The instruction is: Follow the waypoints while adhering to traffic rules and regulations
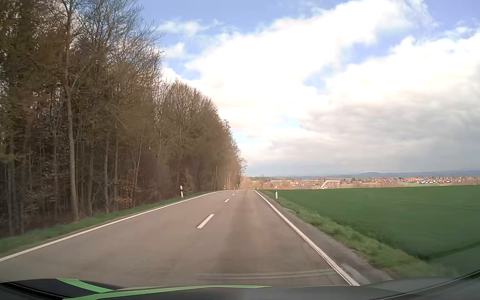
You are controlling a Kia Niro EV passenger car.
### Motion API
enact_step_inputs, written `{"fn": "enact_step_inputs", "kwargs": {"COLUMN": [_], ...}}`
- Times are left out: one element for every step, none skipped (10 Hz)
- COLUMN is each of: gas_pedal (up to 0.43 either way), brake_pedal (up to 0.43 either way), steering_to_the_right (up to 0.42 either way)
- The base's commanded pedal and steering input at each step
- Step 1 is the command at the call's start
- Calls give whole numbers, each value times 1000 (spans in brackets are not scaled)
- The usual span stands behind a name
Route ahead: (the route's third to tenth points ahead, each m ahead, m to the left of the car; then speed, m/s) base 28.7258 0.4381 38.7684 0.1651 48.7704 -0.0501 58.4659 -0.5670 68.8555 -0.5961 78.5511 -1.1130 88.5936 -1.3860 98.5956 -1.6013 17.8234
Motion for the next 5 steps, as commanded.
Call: {"fn": "enact_step_inputs", "kwargs": {"gas_pedal": [197, 197, 197, 197, 197], "brake_pedal": [0, 0, 0, 0, 0], "steering_to_the_right": [7, 7, 7, 7, 7]}}
